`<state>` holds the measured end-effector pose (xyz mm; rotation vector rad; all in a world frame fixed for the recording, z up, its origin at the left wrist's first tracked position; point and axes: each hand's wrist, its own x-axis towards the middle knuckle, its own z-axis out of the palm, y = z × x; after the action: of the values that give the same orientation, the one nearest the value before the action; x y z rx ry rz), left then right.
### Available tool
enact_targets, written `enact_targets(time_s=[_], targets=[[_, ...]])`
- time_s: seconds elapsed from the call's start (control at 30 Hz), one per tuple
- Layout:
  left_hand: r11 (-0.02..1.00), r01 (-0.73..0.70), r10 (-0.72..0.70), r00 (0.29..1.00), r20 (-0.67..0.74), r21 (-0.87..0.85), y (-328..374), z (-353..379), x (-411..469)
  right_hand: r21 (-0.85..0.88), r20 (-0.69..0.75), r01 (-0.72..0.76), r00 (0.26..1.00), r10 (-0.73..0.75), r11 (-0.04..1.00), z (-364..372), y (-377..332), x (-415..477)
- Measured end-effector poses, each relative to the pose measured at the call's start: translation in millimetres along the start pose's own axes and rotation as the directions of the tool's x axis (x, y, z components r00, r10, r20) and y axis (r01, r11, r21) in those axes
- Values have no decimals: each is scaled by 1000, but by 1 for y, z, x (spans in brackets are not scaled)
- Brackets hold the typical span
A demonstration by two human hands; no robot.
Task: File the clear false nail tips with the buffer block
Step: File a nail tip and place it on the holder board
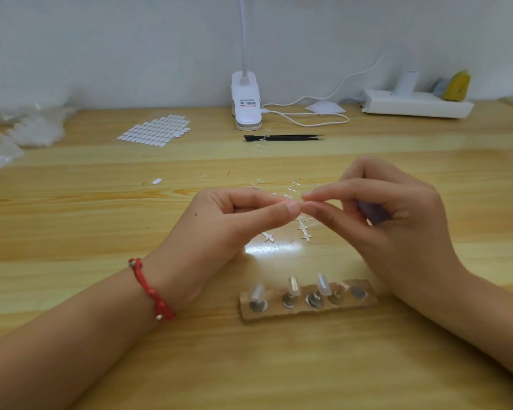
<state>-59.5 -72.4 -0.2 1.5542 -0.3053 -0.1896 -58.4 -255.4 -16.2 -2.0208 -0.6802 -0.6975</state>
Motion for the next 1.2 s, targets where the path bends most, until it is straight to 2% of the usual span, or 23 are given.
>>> enact_targets(time_s=[0.17,0.33,0.43,0.57,0.7,0.9,1.2], targets=[[1000,-4,4,1000,-7,22,-1,0,-1,-96,85,93,993,-85,991,-6,-1,2],[992,-9,4,999,46,124,-1,-1,-2,-115,129,68,990,-53,991,-8,-5,2],[986,16,-23,999,38,168,-3,-5,0,-97,204,39,979,-19,995,-15,-9,8],[994,60,-63,998,26,96,-3,-10,3,29,419,-87,905,67,996,-48,-13,27],[990,41,-46,998,32,138,-7,-11,6,-16,610,-92,788,83,996,-62,-15,22],[992,36,-39,999,21,120,-10,-12,5,-54,628,-63,774,83,997,-57,-10,5],[989,31,-36,999,32,144,-13,-13,6,-19,634,-68,770,65,997,-52,-12,0]])
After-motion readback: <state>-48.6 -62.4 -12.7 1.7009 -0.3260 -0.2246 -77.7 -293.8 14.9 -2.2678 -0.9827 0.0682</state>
